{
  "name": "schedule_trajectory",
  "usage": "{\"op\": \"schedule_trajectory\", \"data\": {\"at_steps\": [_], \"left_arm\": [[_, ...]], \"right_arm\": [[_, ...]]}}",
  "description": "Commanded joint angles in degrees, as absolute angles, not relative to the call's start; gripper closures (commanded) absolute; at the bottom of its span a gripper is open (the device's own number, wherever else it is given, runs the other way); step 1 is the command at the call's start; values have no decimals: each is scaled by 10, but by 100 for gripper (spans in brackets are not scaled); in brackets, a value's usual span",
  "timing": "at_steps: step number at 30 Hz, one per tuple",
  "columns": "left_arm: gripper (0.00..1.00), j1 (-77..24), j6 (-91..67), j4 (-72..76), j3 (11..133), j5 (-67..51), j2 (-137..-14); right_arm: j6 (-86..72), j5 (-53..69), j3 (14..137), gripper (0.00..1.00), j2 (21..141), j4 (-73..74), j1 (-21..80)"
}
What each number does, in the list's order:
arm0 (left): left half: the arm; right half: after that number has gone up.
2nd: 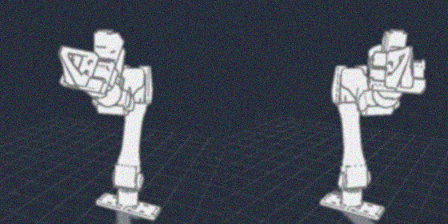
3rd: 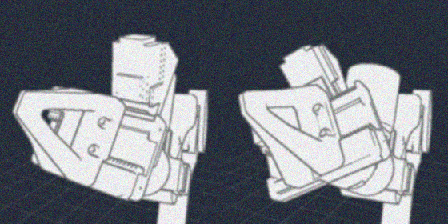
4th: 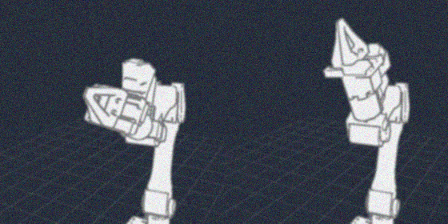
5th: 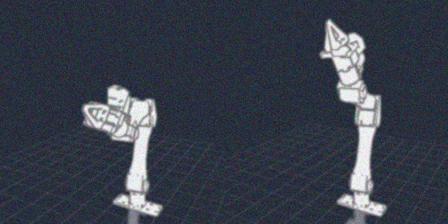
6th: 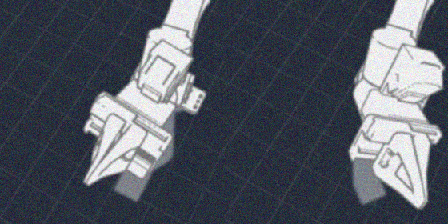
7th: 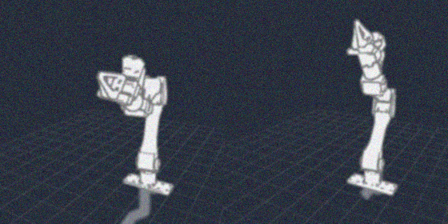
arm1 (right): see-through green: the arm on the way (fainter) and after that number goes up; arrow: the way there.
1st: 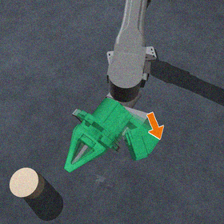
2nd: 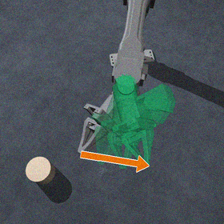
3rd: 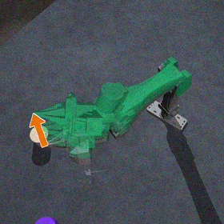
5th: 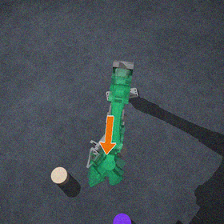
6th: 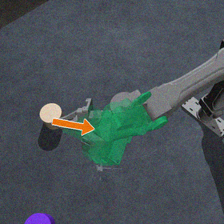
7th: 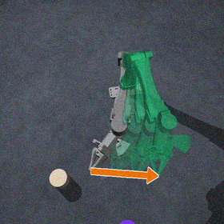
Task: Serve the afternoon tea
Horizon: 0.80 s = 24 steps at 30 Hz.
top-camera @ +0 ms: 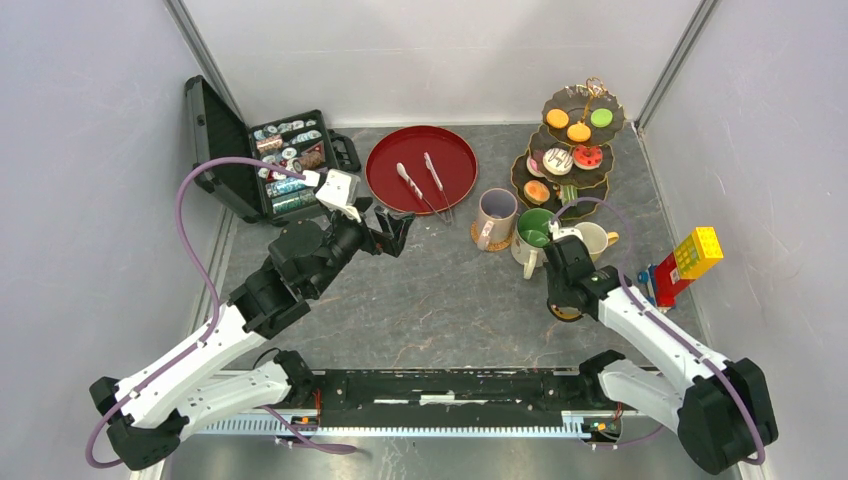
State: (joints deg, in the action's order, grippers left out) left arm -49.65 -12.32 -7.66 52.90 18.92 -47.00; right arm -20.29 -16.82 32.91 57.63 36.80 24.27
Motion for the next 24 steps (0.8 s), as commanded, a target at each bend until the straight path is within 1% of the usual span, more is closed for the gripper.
{"op": "schedule_trajectory", "data": {"at_steps": [1,3,7,11,16,19,20,24], "left_arm": [[0,-499,-134,-73,551,189,-472],[0,-499,-134,-73,550,189,-472],[0,-499,-132,-74,551,190,-477],[0,-499,-123,-74,551,202,-476],[0,-499,-114,-75,555,227,-467],[0,-499,-123,-87,574,238,-460],[0,-499,-126,-94,587,239,-457],[0,-499,-131,-128,649,234,-447]], "right_arm": [[-218,-192,318,98,577,339,250],[-219,-191,314,93,576,339,252],[-219,-193,330,72,569,356,257],[-203,-192,394,50,540,401,260],[-144,-176,509,27,495,432,261],[-101,-145,578,4,471,409,260],[-92,-141,600,2,465,400,260],[-48,-127,688,2,455,368,261]]}}
